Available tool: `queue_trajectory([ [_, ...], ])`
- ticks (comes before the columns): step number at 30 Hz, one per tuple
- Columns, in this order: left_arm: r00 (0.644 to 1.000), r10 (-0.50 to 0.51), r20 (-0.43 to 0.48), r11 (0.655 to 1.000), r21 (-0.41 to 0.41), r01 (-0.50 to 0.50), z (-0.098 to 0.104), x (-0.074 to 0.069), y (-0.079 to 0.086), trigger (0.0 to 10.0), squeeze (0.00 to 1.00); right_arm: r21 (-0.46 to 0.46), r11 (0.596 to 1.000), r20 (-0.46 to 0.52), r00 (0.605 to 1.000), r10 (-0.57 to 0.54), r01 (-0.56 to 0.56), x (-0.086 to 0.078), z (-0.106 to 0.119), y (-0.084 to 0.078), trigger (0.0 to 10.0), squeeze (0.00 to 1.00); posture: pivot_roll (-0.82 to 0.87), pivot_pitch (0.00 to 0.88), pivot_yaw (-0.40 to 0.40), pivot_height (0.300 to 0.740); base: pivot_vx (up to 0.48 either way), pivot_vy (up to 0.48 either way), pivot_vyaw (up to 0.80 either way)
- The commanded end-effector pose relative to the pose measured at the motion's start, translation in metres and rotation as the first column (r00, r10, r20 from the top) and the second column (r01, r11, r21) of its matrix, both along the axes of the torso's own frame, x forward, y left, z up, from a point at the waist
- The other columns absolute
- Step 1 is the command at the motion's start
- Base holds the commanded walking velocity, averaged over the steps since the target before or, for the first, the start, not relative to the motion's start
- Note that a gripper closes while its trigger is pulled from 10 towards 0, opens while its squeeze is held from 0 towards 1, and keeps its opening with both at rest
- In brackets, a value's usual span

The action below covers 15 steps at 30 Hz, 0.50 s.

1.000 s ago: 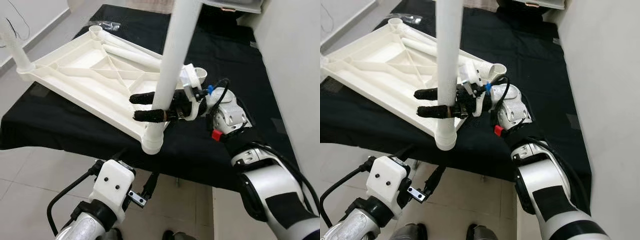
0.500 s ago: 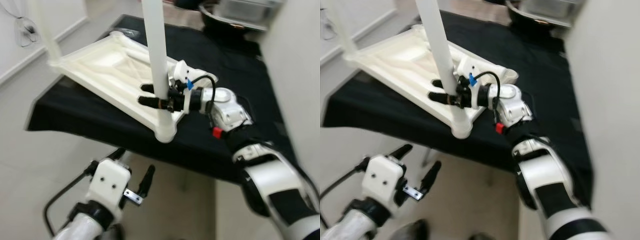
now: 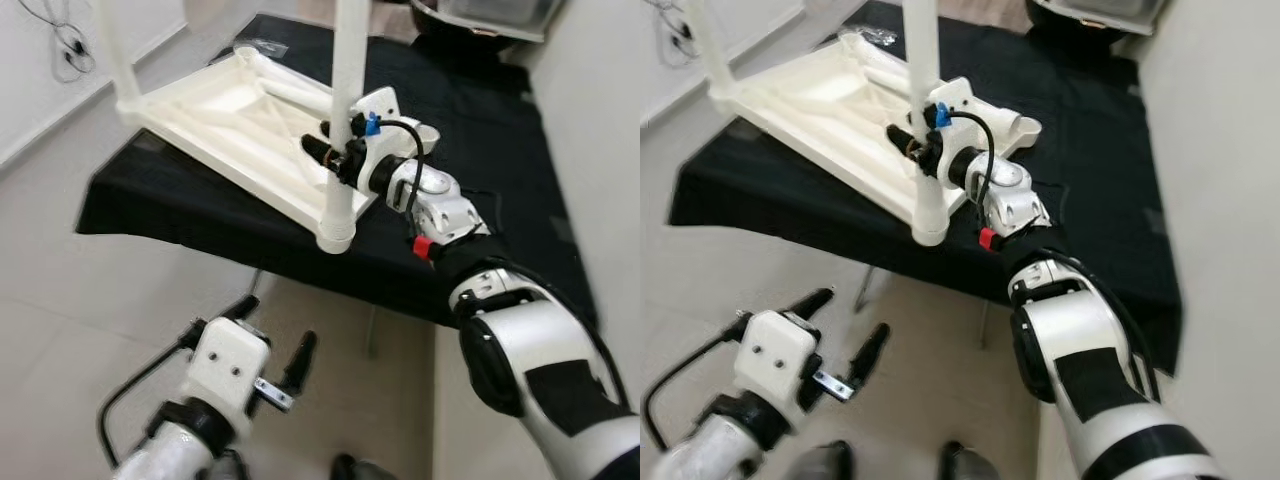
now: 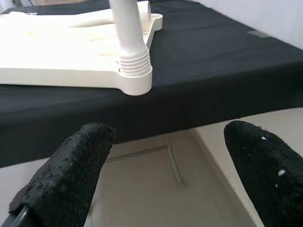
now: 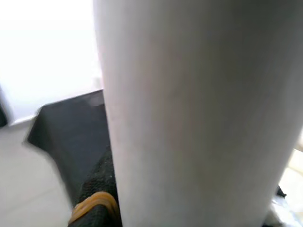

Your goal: Building children table

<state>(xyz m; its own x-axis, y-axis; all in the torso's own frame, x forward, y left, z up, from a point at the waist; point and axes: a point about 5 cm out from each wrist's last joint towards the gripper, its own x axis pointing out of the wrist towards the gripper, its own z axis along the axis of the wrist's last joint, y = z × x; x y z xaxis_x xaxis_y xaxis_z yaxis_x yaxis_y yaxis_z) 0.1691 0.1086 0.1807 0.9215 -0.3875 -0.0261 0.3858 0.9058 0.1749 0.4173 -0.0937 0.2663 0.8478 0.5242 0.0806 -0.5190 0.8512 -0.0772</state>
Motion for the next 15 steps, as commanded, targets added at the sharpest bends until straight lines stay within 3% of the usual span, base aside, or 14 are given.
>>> queue_trajectory([
  [1,1.0,0.007,-0.013,1.0,0.011,-0.007,-0.0029,-0.0018,0.0011,10.0,0.0,0.0,0.987,-0.179,0.971,-0.156,0.159,0.0018,-0.0422,-0.0206,10.0,0.0,0.16,0.234,-0.134,0.74,0.0,0.0,0.0],
  [11,1.0,0.006,-0.016,1.0,0.015,-0.006,-0.0033,-0.0022,0.0018,10.0,0.0,0.059,0.981,-0.18,0.969,-0.171,0.184,0.0018,-0.0419,-0.0154,10.0,0.0,0.16,0.236,-0.13,0.74,0.0,0.0,0.0],
  [15,1.0,0.003,-0.015,1.0,0.018,-0.002,-0.0035,-0.0022,0.0017,10.0,0.0,0.08,0.953,-0.201,0.941,-0.272,0.293,0.0028,-0.0458,-0.0191,10.0,0.0,0.16,0.237,-0.128,0.74,0.0,0.0,0.0],
])
